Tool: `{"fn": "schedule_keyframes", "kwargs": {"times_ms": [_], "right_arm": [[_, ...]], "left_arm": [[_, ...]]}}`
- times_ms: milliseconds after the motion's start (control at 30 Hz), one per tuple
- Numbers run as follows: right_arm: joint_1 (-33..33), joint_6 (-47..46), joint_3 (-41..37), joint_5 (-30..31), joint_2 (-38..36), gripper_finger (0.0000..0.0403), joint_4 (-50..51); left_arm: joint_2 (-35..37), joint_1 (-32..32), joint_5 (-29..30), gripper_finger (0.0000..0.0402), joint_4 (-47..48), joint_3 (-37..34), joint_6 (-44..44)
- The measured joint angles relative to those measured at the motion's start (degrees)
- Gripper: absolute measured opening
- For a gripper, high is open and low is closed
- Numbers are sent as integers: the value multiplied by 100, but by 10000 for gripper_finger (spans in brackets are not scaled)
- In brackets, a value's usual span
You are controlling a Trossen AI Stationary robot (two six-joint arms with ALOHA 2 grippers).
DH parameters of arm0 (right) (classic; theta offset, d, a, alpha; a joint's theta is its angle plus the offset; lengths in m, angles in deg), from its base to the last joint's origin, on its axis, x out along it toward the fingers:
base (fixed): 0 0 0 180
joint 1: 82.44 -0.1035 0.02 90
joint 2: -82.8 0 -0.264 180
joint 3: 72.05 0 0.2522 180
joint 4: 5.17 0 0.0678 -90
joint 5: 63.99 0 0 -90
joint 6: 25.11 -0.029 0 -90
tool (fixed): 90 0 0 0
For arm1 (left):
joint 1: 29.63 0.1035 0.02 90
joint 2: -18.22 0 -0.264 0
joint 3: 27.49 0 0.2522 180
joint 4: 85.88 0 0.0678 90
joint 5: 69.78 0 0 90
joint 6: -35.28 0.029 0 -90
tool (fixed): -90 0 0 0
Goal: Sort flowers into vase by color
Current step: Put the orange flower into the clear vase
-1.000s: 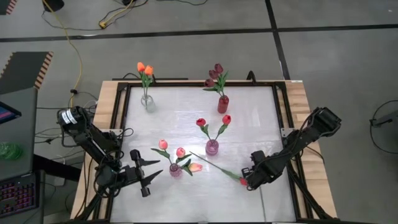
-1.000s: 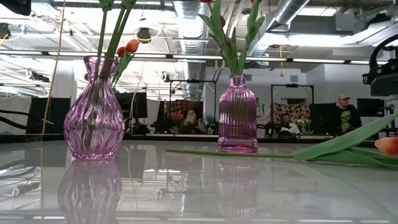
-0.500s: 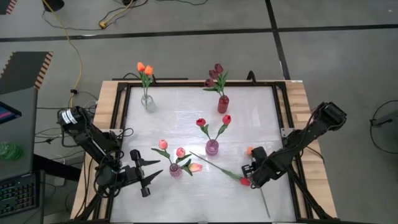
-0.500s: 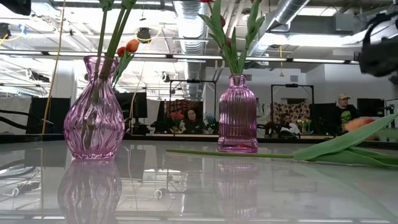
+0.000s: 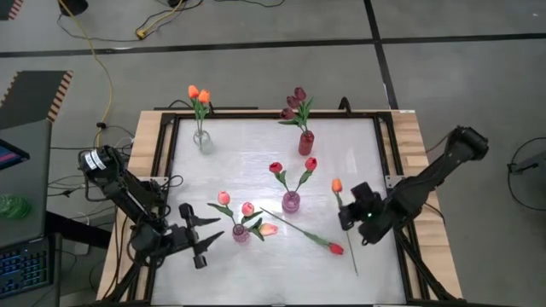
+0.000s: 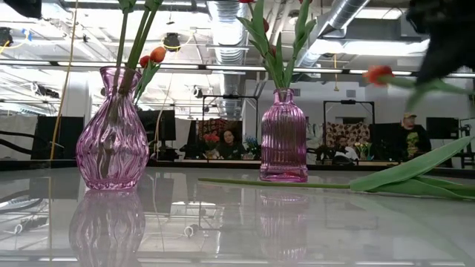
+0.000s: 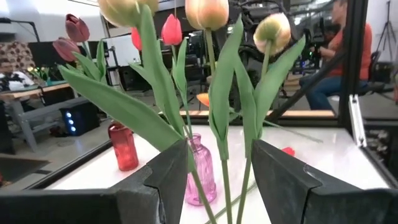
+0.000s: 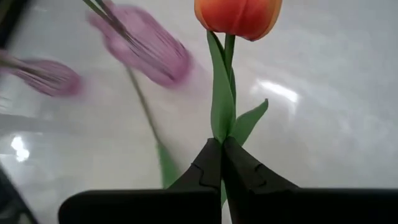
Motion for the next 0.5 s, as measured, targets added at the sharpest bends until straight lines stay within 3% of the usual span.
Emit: {"fn": "schedule_keyframes", "kwargs": {"times_ms": [233, 500], "right_arm": [[0, 1126, 0, 887, -820, 30, -222], [0, 3075, 2, 1669, -1508, 31, -1171]], "left_arm": [[2, -4, -47, 165, -1093, 2, 883], [707, -11, -114, 165, -1078, 15, 1174]]}}
